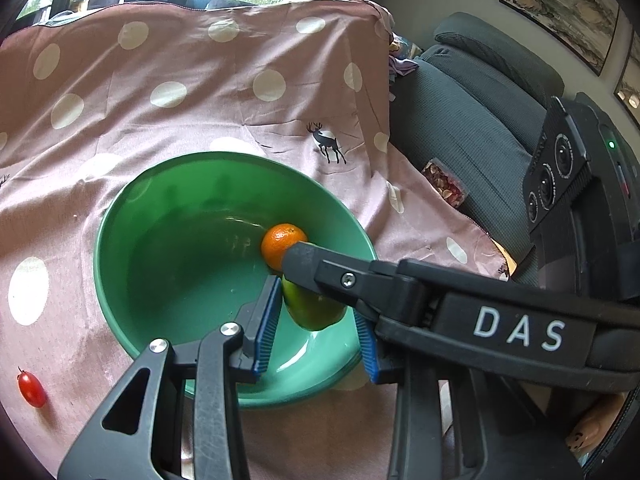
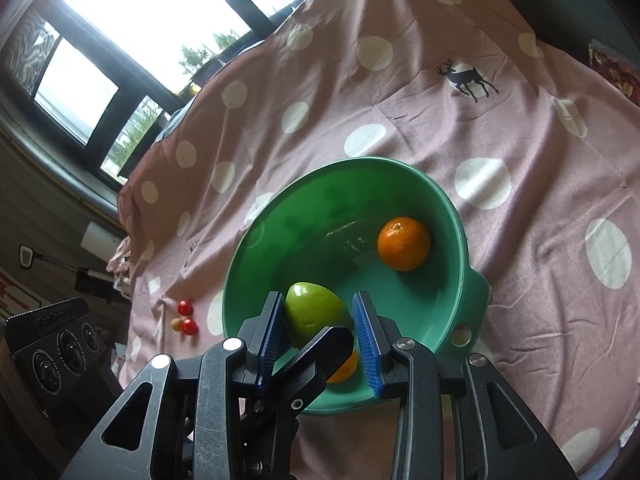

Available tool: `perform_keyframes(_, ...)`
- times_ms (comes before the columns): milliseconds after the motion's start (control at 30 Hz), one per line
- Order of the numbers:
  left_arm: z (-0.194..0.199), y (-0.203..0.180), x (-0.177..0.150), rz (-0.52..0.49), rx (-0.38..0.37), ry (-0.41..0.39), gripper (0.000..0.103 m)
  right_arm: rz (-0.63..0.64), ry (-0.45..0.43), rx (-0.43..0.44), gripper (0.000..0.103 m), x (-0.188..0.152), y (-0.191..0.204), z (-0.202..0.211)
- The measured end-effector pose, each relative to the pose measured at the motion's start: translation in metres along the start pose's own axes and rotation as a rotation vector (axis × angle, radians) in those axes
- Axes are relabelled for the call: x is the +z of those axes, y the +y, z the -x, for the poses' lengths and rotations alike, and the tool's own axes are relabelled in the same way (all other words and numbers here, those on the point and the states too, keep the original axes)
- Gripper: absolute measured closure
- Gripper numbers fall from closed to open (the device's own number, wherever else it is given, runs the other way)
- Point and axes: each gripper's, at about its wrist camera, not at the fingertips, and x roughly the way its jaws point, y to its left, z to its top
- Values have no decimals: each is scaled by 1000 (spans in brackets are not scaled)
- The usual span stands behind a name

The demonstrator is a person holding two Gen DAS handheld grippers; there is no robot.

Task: Organize fruits
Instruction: 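Open the right gripper to drop the green apple into the bowl, then move the right tool back to the second green apple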

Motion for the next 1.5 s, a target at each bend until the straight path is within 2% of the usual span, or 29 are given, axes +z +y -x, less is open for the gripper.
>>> perform_keyframes(200,10,1,1,11,-9,-21,65,-1,-30,-51,65,0,0,4)
perform_keyframes(333,24,4,1,8,13,-43,63,-11,-54,-18,64,1,-1,10)
perform_keyframes(467,50,12,-2,18,35,-106,56,-25,-88,-17,53,2,1,16)
perform_keyframes(533,64,18,-4,29,49,-136,53,-35,-94,21,52,2,3,18)
perform_keyframes(600,79,25,-6,43,68,-166,50,-36,-108,43,47,1,8,19)
perform_keyframes(767,121,46,-16,76,107,-232,30,-8,-146,46,40,-2,27,21)
perform_keyframes(833,137,56,-21,92,140,-255,22,5,-147,60,39,-4,34,19)
perform_keyframes(900,153,68,-25,131,196,-289,12,22,-146,66,30,-7,44,17)
perform_keyframes(933,160,73,-27,141,226,-306,12,34,-149,71,27,-10,50,15)
perform_keyframes(1100,189,102,-37,147,375,-333,7,109,-146,89,27,-21,81,6)
perform_keyframes(1167,199,117,-43,173,416,-335,2,154,-135,86,20,-27,95,0)
perform_keyframes(1233,206,132,-50,190,447,-332,2,199,-130,85,16,-33,107,-6)
perform_keyframes(1367,217,163,-67,262,524,-346,1,235,-109,78,16,-43,123,-20)
perform_keyframes(1500,218,196,-83,351,551,-311,2,241,-41,119,16,-56,135,-42)
